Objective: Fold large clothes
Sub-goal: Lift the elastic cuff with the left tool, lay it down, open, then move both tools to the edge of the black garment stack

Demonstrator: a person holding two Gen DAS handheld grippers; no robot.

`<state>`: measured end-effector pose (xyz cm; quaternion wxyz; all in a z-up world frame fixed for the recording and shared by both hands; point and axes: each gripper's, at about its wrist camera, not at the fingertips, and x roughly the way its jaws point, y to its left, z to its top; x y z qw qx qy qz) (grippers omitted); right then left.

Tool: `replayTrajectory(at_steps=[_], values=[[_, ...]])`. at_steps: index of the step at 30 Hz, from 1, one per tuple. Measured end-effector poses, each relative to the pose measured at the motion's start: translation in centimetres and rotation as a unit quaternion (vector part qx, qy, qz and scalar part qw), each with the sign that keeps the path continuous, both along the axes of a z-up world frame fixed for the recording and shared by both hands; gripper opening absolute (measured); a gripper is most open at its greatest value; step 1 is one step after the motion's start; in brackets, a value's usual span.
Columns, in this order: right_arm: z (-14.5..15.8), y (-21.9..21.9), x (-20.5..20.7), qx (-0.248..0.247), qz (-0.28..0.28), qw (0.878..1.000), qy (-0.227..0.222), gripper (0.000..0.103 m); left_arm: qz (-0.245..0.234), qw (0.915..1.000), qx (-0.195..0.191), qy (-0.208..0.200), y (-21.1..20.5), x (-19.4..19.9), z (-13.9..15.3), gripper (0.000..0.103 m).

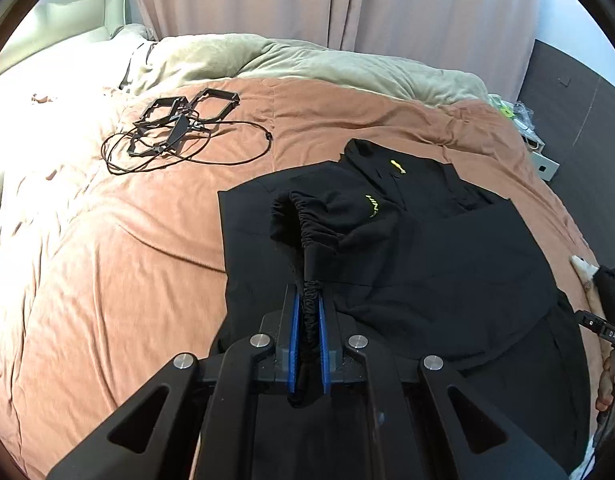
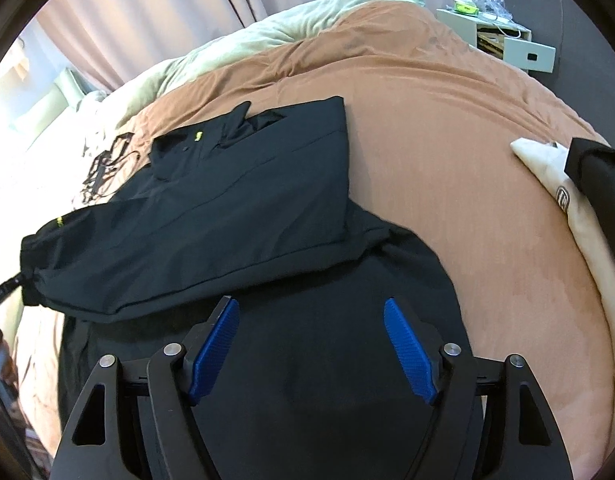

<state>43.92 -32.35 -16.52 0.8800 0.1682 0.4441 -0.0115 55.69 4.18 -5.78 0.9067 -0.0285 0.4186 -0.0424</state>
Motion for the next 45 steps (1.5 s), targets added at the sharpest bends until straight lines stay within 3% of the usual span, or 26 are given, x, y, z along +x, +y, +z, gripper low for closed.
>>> replayTrajectory(at_steps=[6,10,17,19,20,21,23,32,36,41,42,45], values=[[-1.2,0.3,2.3,-0.004,0.005,1.000,0.012,0.068,0.020,0.9996,0.021,-0.004,0.4,2.4,-1.9,0.011],[-2.1,0.7,3.6,-0.013,0.007,1.000,0.020,0.068,0.046,0.9984,0.028,0.017,1.3,3.9,-4.4,0.011],[-4.5,0.5,4.2,-0.027,-0.012,0.999,0.046,0.068,0.038,0.9953,-0.016,0.087,2.3,3.9,-8.5,0.020],[-4.3,0.6,3.6,-0.031,-0.008,0.999,0.041,0.068,0.045,0.9951,-0.024,0.085,2.9,3.3,-8.2,0.026],[-4.2,0.6,3.5,-0.030,-0.007,0.999,0.041,0.068,0.050,0.9953,-0.022,0.080,3.1,2.9,-7.9,0.035],[-4.1,0.6,3.2,-0.026,-0.006,0.999,0.041,0.068,0.053,0.9956,-0.022,0.074,3.3,2.6,-7.5,0.055],[-3.7,0.4,2.8,-0.018,-0.003,0.999,0.038,0.068,0.058,0.9960,-0.037,0.058,4.1,1.9,-6.3,0.082],[-0.4,-1.2,-1.4,0.025,-0.002,1.000,-0.002,0.077,0.063,0.9973,-0.028,0.026,5.4,-3.6,-2.4,0.084],[0.9,-1.8,-4.2,0.034,-0.008,0.999,-0.020,0.102,0.050,0.9983,-0.028,0.008,5.4,-7.1,-1.5,0.086],[1.9,-2.1,-7.4,0.025,-0.016,0.999,-0.031,0.103,0.039,0.9990,-0.021,-0.010,4.9,-11.7,-0.5,0.094],[2.1,-2.3,-8.4,0.025,-0.020,0.999,-0.036,0.103,0.039,0.9989,-0.021,-0.015,4.9,-12.4,-0.3,0.103],[2.8,-2.5,-10.6,0.026,-0.023,0.998,-0.054,0.103,0.041,0.9983,-0.021,-0.037,4.9,-15.1,0.5,0.103]])
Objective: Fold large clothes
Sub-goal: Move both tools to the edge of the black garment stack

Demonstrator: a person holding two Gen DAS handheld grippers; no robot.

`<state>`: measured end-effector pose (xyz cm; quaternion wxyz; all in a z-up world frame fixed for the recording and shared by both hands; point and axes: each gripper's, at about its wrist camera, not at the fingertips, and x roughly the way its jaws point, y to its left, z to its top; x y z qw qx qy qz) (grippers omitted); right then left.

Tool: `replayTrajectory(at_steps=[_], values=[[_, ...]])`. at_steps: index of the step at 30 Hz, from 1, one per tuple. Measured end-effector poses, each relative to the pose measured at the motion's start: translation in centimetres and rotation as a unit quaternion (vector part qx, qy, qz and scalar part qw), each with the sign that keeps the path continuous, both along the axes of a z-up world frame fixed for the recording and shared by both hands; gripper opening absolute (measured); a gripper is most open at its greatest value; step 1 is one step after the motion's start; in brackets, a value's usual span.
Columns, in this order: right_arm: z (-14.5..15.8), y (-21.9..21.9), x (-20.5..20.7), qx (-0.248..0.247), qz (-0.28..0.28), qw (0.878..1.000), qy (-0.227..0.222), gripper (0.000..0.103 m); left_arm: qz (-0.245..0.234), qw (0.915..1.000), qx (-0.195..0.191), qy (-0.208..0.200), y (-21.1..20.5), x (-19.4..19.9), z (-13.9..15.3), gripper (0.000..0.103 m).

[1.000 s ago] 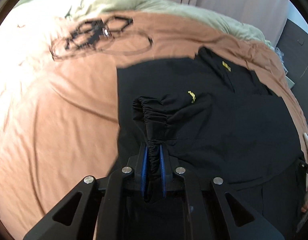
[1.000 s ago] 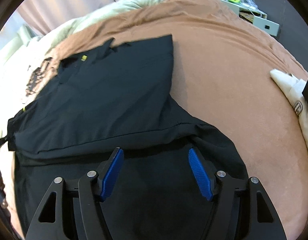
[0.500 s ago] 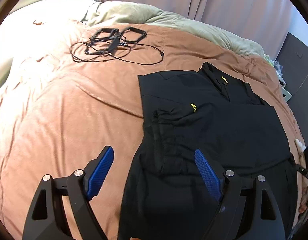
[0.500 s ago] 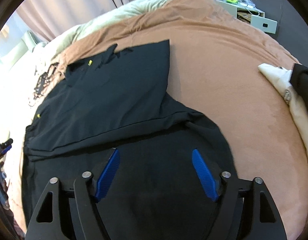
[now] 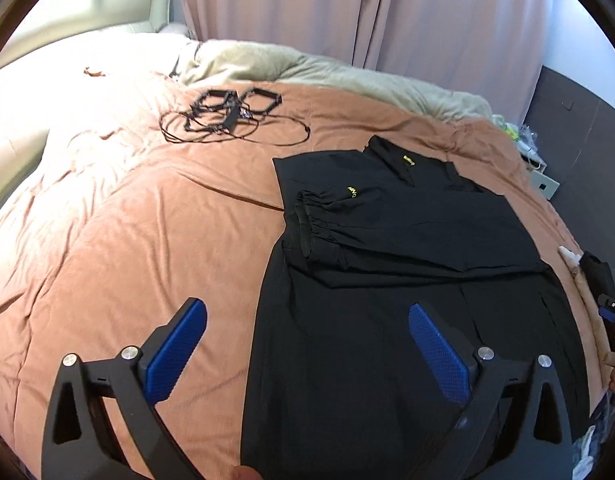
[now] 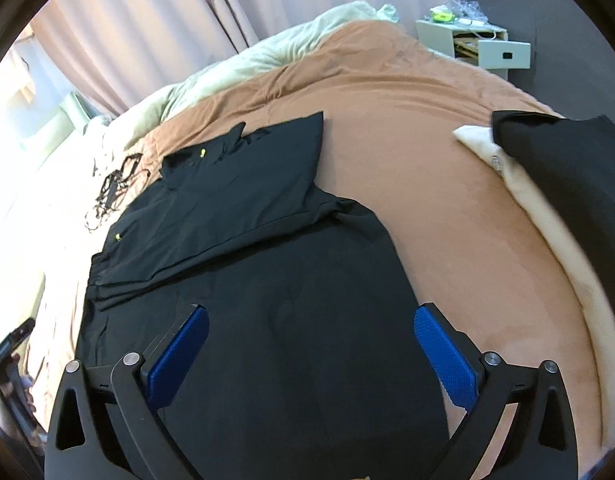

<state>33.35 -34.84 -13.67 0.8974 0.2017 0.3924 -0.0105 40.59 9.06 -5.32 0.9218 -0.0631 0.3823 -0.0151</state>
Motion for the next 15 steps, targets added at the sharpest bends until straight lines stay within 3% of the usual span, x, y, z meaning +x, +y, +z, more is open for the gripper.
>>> replayTrajectory(at_steps=[8,11,15], values=[[1.5,-0.2,-5.1,0.002,0.012,0.999,-0.049,0.103,0.001,0.9993,-0.009,-0.037,0.1,-6.7,0.7,0.103],[2.0,-0.5,-7.4,0.004,0.014,0.997,-0.082,0.103,-0.001,0.9993,0.001,-0.036,0.1,-8.6,0.5,0.103],[2.2,-0.5,-9.4,-0.028,0.021,0.996,-0.086,0.103,0.003,0.9996,0.006,-0.026,0.2,-10.9,-0.1,0.103]])
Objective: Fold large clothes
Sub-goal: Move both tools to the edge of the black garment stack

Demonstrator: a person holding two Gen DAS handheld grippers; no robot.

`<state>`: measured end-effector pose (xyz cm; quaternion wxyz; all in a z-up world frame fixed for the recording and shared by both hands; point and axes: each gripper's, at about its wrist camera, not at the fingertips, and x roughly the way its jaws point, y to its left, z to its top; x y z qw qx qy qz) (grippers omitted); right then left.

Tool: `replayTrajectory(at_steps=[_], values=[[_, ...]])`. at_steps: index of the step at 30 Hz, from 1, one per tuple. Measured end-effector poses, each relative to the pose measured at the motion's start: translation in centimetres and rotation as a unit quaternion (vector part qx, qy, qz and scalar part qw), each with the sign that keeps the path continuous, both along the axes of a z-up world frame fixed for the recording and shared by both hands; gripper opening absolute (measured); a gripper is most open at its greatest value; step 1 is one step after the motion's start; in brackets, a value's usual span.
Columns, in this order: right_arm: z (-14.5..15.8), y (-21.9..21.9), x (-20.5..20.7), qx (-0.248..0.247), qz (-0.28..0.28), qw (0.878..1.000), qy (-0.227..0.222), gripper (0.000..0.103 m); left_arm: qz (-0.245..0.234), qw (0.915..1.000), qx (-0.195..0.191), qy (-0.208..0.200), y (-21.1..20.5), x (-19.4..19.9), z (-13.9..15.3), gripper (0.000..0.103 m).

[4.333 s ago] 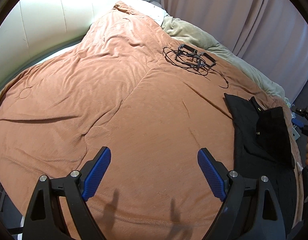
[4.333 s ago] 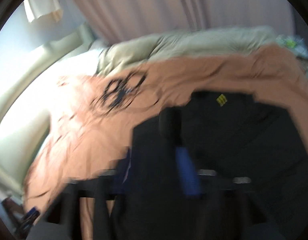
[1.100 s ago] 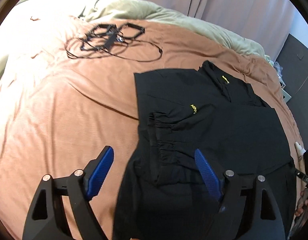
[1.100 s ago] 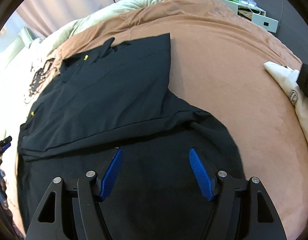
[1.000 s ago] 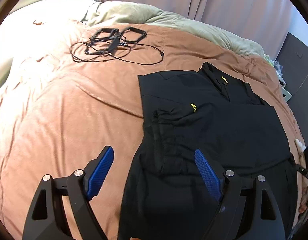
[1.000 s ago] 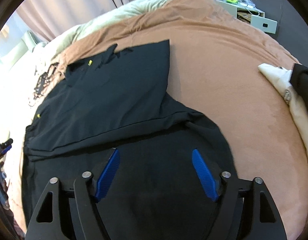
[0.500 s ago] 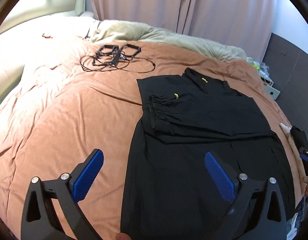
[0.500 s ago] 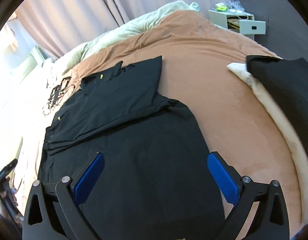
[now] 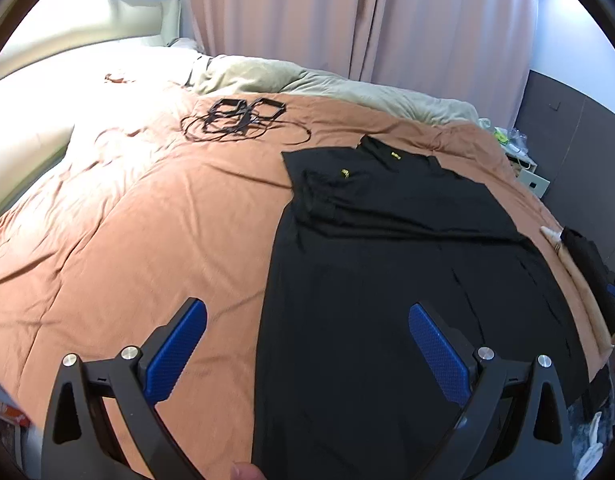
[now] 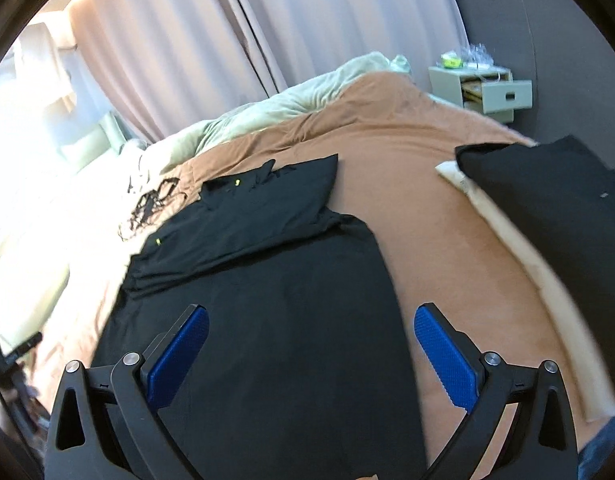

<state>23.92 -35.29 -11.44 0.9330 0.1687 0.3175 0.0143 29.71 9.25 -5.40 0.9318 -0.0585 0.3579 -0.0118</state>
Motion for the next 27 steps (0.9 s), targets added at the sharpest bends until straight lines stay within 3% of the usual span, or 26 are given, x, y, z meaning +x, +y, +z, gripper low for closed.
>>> replayTrajectory(at_steps=[6,13,17,24,27], values=[[-0.9,-0.5,-3.0,-0.027,0.006,0.999,0.020,0.103,-0.006,0.9997,-0.021,0.013,0.7,-3.3,-1.5,0.103],[-3.1,-1.4,-6.6,-0.034,-0.002,0.999,0.036,0.102,-0.002,0.9997,-0.018,0.016,1.4,-7.0,-3.7,0.103],[-4.6,-2.0,-8.4,-0.017,0.006,0.999,0.043,0.092,0.002,0.9995,-0.022,0.023,1.8,-8.5,-4.9,0.094],[-6.9,-2.7,-11.2,0.003,0.005,0.999,0.049,0.090,0.010,0.9981,-0.048,0.038,2.5,-10.7,-7.2,0.084],[-8.1,-2.7,-12.0,0.012,0.009,0.998,0.055,0.081,0.016,0.9970,-0.061,0.045,2.9,-11.3,-8.3,0.079]])
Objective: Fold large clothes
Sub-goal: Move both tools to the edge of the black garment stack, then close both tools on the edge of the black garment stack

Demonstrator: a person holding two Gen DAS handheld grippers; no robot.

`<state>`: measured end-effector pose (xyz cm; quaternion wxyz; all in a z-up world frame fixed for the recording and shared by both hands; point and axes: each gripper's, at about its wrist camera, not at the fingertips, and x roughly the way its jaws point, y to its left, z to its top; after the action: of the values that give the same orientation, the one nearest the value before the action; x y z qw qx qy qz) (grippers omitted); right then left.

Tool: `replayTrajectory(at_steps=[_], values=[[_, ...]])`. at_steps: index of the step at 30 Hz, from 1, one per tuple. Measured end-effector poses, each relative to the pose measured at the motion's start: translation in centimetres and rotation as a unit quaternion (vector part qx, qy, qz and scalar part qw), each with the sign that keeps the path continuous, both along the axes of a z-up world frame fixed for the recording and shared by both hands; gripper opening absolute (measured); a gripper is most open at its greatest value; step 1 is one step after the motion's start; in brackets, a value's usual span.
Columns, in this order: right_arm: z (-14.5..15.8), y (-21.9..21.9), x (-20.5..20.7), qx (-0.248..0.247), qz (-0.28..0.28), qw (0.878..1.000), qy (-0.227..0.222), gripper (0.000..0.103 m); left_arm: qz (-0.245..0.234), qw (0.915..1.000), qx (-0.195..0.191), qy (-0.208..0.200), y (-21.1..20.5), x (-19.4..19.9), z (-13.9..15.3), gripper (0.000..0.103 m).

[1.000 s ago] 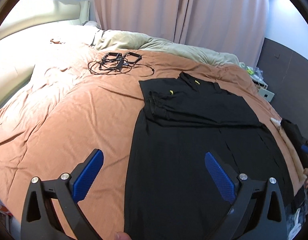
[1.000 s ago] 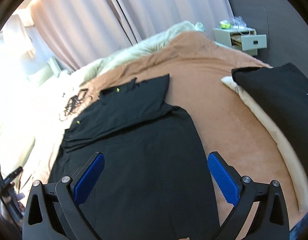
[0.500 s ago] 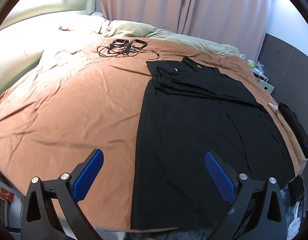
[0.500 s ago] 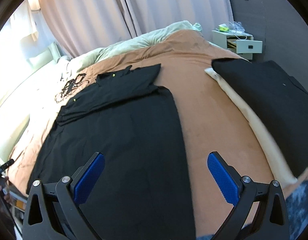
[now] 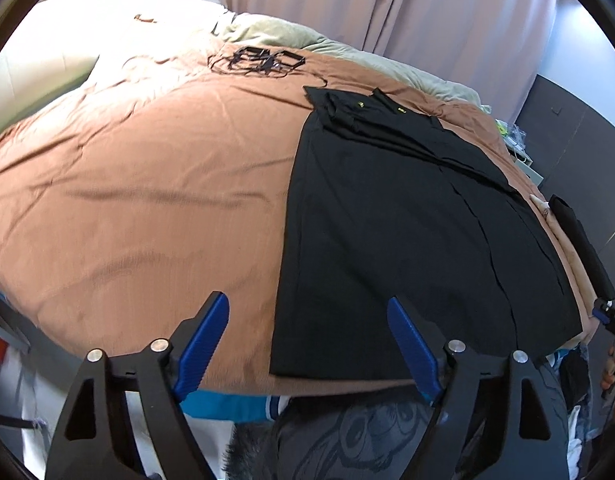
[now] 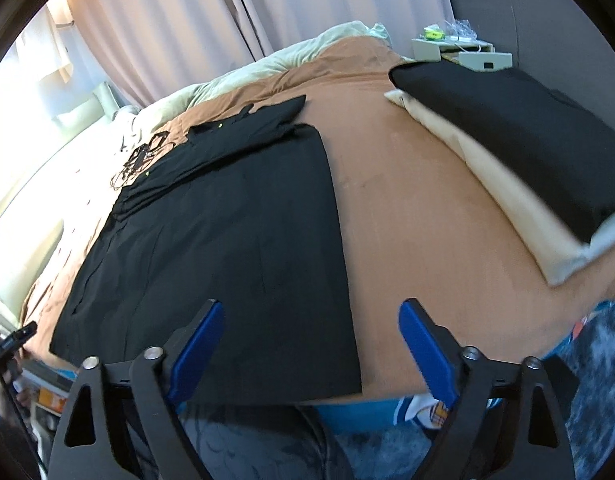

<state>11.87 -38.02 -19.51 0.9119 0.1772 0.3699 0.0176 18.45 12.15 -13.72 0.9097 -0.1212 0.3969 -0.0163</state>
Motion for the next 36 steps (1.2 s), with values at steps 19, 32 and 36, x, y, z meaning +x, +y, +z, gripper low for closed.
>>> replayTrajectory(at_steps=[19,32,36], values=[[-5.2,-0.3,1.0,0.074,0.004,0.997,0.021,0.066,-0.012,0.9963,-0.077,0.037,0.3,2.0,-5.0,0.056],[-6.6,-0.9,2.2,0.227,0.003,0.974,0.005,0.018,0.011,0.9823,-0.181,0.045,2.3,1.9,-6.0,0.020],[-6.0,-1.0,1.5,0.225,-0.004,0.974,-0.010,0.006,0.010,0.9859,-0.165,0.029,2.1,1.1,-4.7,0.007]])
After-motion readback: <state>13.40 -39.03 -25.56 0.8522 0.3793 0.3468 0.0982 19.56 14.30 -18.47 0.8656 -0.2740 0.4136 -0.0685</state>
